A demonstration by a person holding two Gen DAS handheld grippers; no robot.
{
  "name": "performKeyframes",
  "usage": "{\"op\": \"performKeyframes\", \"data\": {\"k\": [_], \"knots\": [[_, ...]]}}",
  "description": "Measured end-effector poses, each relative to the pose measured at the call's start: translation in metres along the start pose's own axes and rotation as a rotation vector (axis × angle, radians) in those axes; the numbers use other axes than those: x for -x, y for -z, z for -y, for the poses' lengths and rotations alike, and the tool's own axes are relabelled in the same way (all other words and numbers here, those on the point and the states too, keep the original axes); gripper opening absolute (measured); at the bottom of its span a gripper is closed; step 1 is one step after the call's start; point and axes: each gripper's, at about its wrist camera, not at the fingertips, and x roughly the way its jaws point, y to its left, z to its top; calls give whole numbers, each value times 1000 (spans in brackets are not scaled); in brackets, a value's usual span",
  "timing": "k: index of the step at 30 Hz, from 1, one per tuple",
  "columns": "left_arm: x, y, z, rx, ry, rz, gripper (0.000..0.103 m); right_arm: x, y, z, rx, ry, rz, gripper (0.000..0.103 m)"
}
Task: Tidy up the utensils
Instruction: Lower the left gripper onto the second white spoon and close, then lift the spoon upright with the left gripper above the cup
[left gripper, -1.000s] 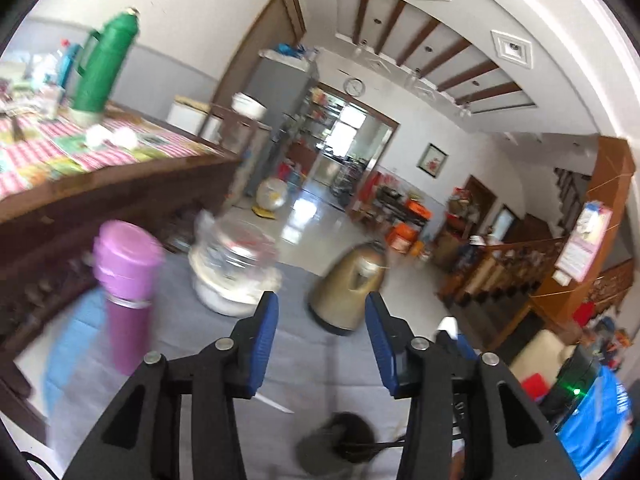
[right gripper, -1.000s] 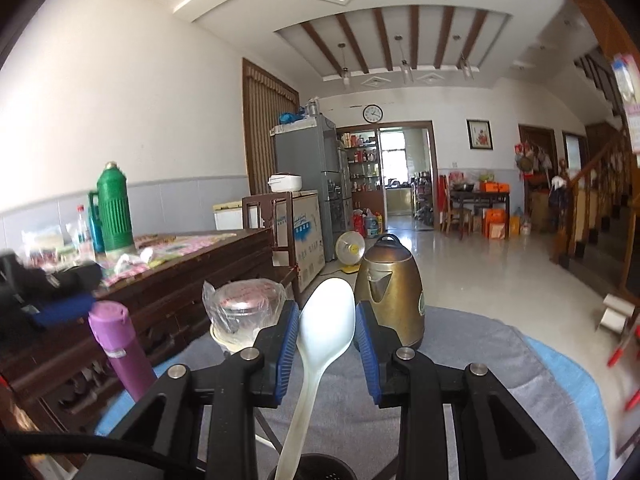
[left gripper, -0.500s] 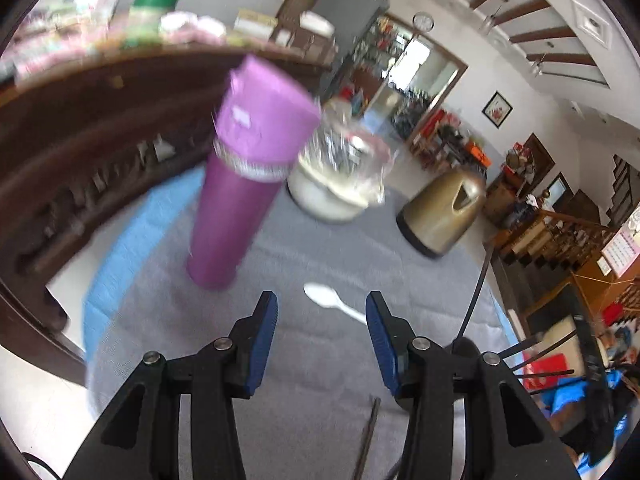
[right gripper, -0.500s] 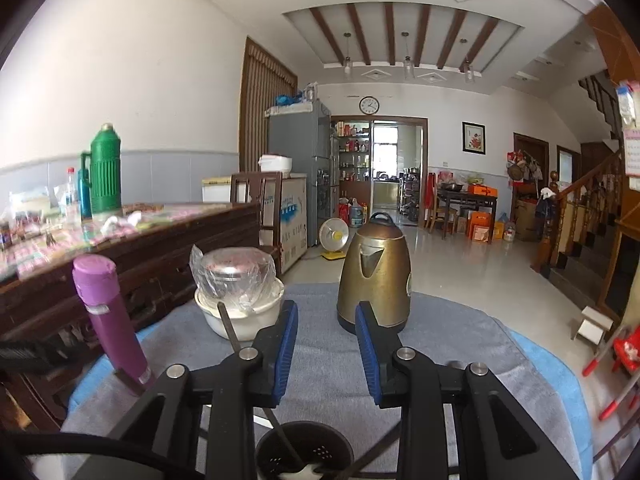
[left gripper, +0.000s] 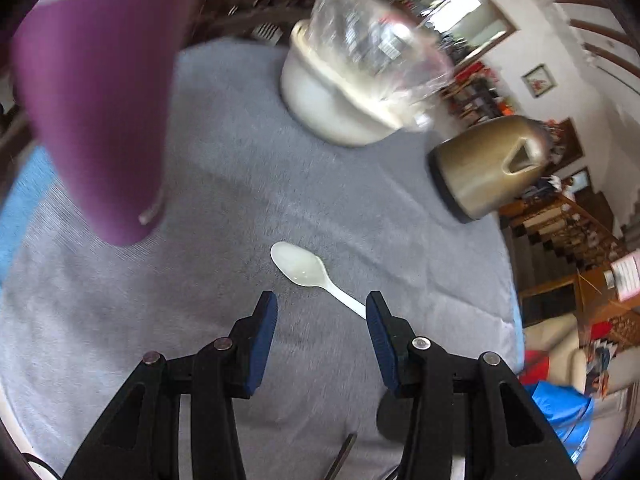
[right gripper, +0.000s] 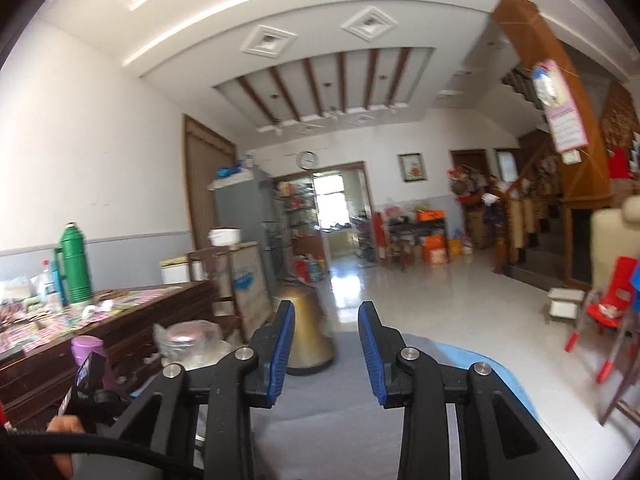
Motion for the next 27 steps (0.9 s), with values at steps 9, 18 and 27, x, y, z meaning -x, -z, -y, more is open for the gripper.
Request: {"op": "performKeyframes", "data": {"k": [9, 18, 27], "knots": [[-47, -15, 9, 91, -81, -79, 47, -11, 31, 73, -96, 88, -157, 36], [-65, -28, 11, 126, -112, -67, 45, -11, 47, 101, -122, 95, -205, 36], [-81, -42, 26, 3, -172, -67, 32, -24, 59, 107, -138, 94, -253, 36]]}}
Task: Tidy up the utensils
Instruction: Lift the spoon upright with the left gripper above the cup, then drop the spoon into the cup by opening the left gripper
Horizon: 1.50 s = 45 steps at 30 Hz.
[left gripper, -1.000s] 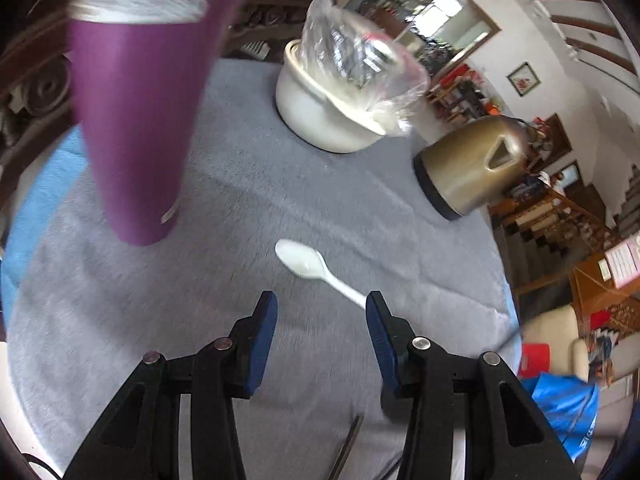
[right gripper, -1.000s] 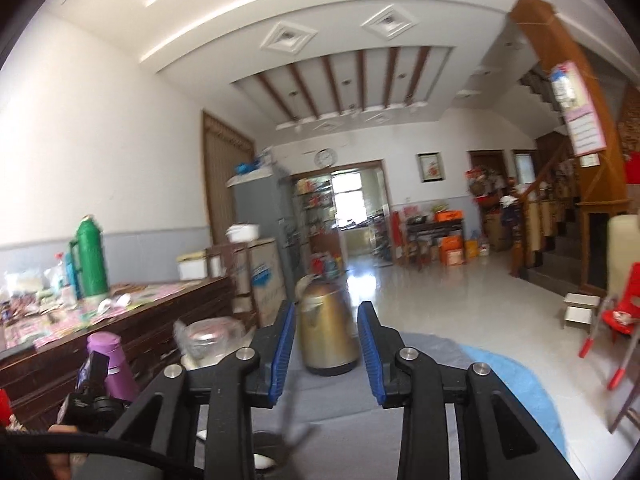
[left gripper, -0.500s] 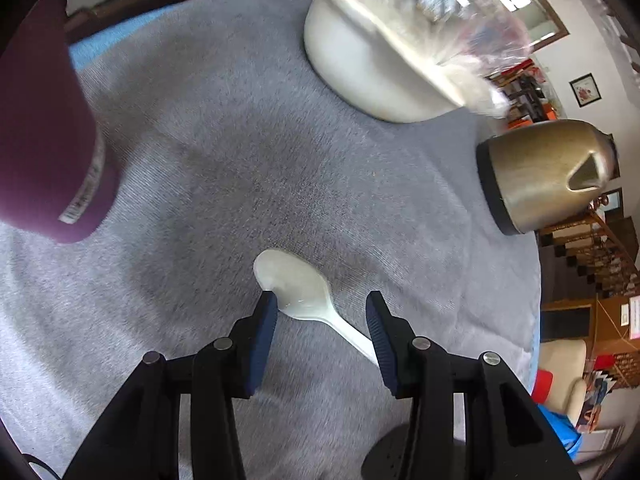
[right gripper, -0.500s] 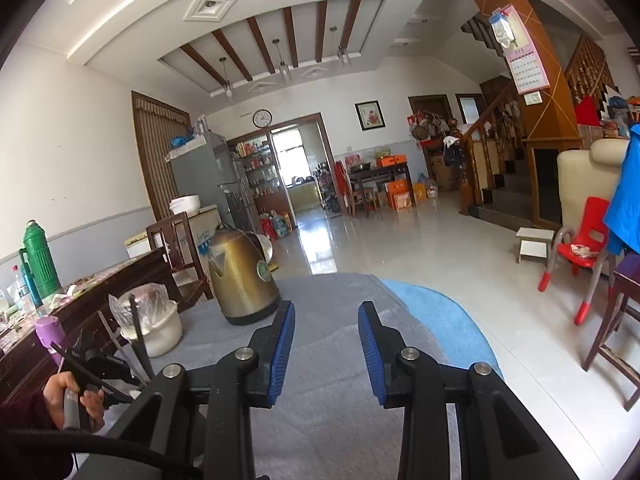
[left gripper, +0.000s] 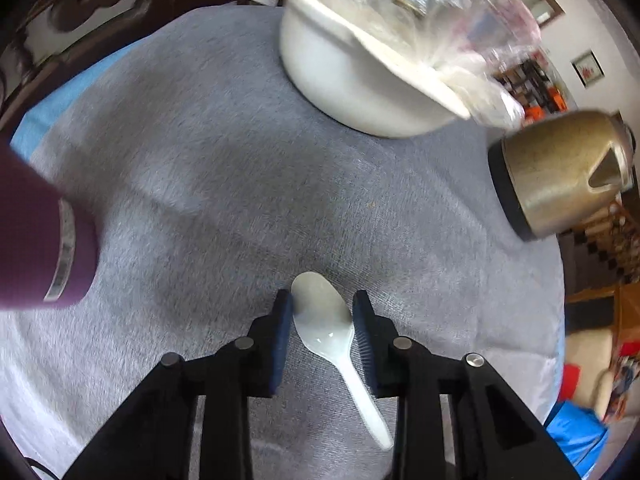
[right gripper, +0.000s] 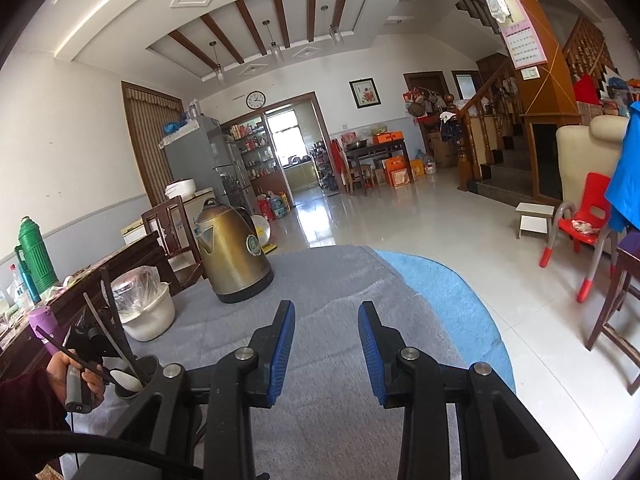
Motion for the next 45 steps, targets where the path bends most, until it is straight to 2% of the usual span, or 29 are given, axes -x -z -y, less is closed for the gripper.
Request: {"op": "performKeyframes", "data": {"k": [5, 7, 12, 20, 23, 27, 31, 37, 42, 45], "knots": [[-4, 2, 8, -61, 0, 21, 31, -5, -2, -2, -17, -2, -17, 36], [-2, 4, 7, -53, 18, 19, 31, -4, -2, -3, -12, -2, -15, 36], [36, 10, 0, -56, 64, 92, 31, 5, -5, -6, -5, -4, 8, 36], [176, 22, 10, -143, 131, 392, 31, 17, 0, -13, -23, -43, -4, 36], [240, 45, 17, -198, 176, 523, 31, 22, 5, -16, -32, -65, -19, 36], [293, 81, 40, -303, 207, 654, 31, 34, 12, -22, -16, -86, -29, 36], [299, 118, 70, -411, 196, 732, 31, 45, 18, -20, -20, -99, -37, 36], [260, 160, 106, -540, 59, 809, 31, 64, 22, -10, -20, -96, -34, 36], [230, 178, 133, -601, -65, 863, 31, 77, 26, 13, -42, -81, -33, 36], [211, 180, 141, -623, -126, 855, 32, 80, 27, 32, -73, -67, -40, 36]]}}
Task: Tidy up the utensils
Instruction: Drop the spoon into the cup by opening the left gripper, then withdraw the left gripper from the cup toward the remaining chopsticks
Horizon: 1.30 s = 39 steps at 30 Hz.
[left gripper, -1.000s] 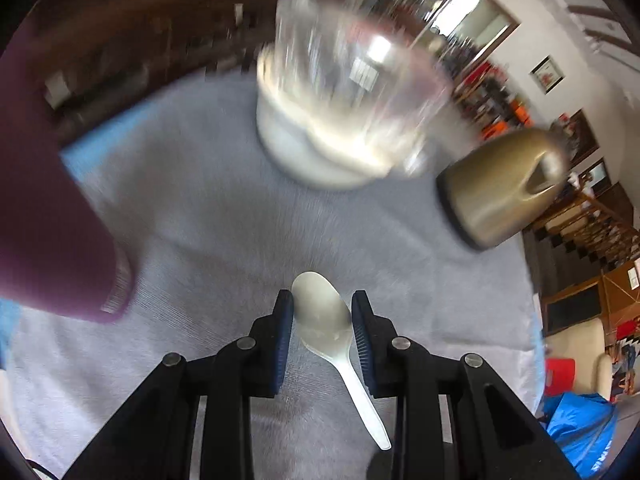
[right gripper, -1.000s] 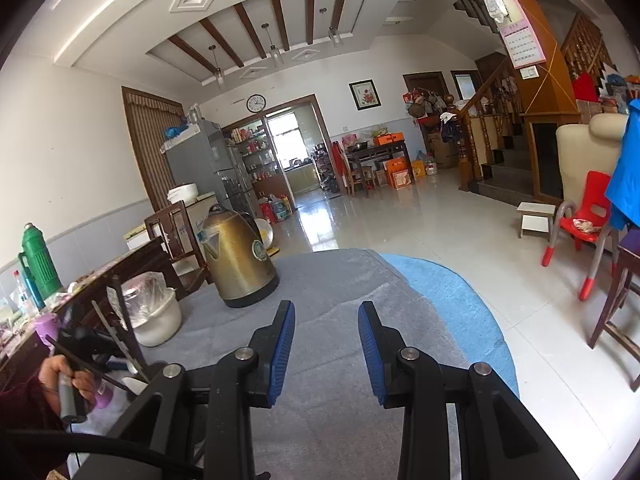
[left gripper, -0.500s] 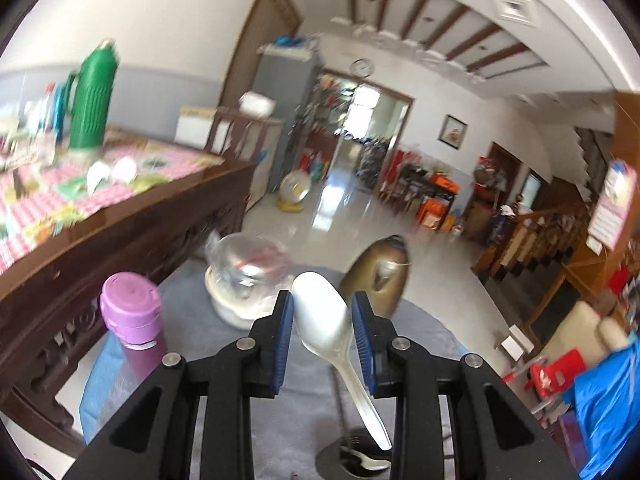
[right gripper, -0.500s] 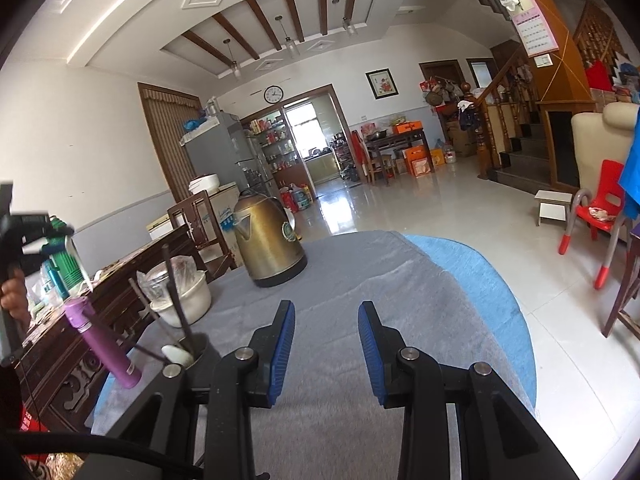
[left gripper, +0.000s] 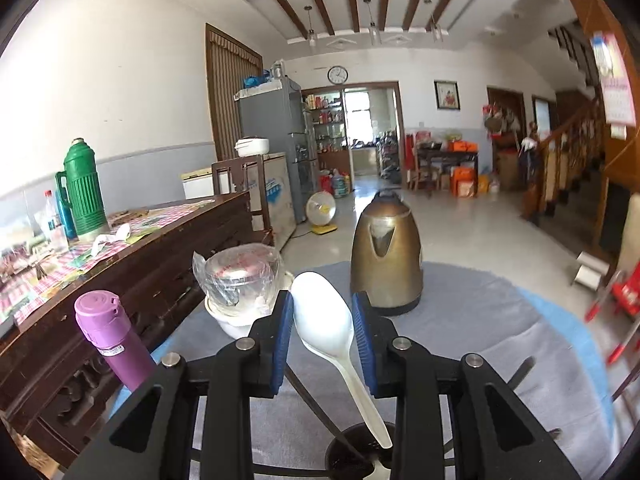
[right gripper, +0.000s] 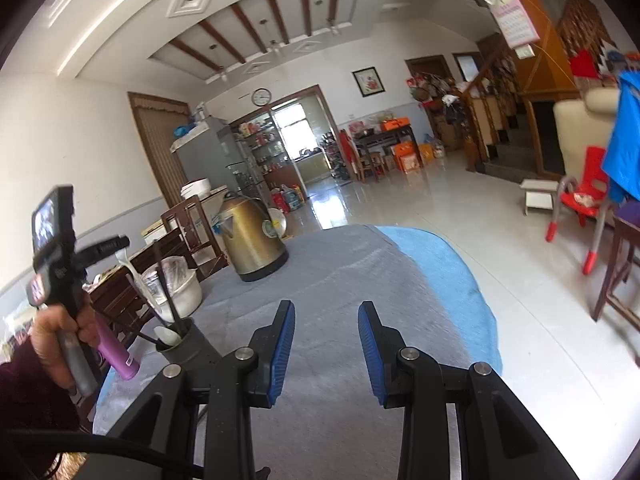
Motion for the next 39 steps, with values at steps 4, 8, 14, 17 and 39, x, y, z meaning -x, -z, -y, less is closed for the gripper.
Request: {"op": "performKeyframes", "data": {"k": [4, 8, 14, 17, 39], "knots": [[-14, 8, 8, -23, -38, -76, 33, 3, 1, 24, -47, 11, -5, 36], [-6, 11, 12, -20, -59, -92, 37, 5, 1, 46, -79, 21, -10, 36], [38, 10, 6, 6, -32, -73, 47, 1, 7, 82, -142, 29, -39, 36], [63, 17, 1, 1, -32, -76, 53, -1, 6, 96, -164, 30, -43, 36], [127, 92, 0, -65, -29, -349, 64, 7, 1, 110, -195, -78, -58, 36]]}}
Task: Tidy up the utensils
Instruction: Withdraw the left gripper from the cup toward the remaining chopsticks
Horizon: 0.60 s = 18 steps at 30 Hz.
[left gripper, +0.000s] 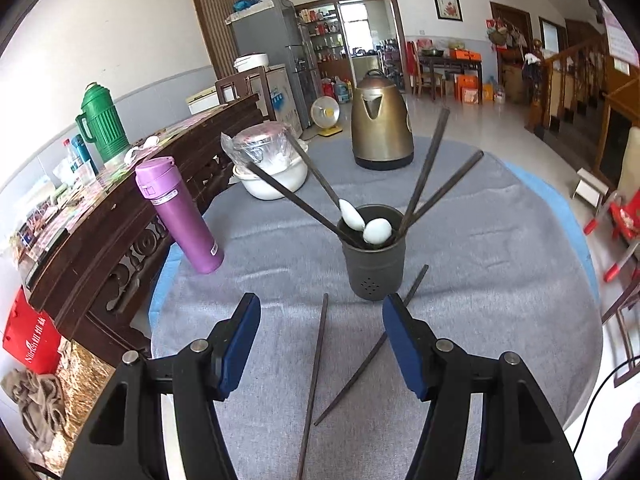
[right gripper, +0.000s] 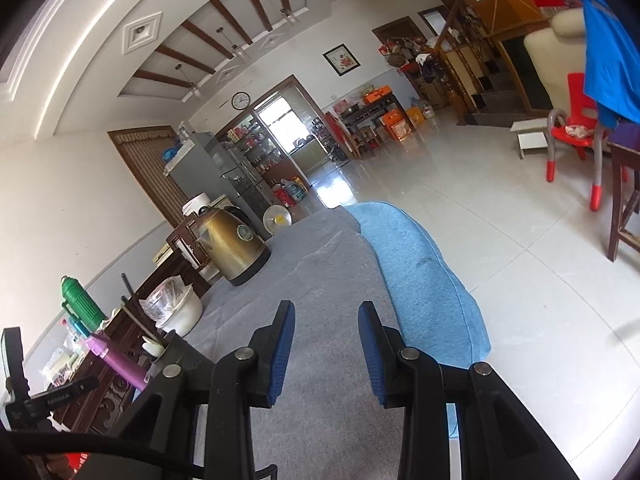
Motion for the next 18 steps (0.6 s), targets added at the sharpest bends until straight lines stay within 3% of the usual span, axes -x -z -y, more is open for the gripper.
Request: {"op": "performKeyframes", "data": {"k": [8, 18], "knots": [[-23, 16, -46, 82, 12, -36, 64, 15, 6, -41, 92, -25, -44, 36], [-62, 56, -82, 112, 120, -136, 64, -44, 62, -128, 193, -137, -289, 36]]}}
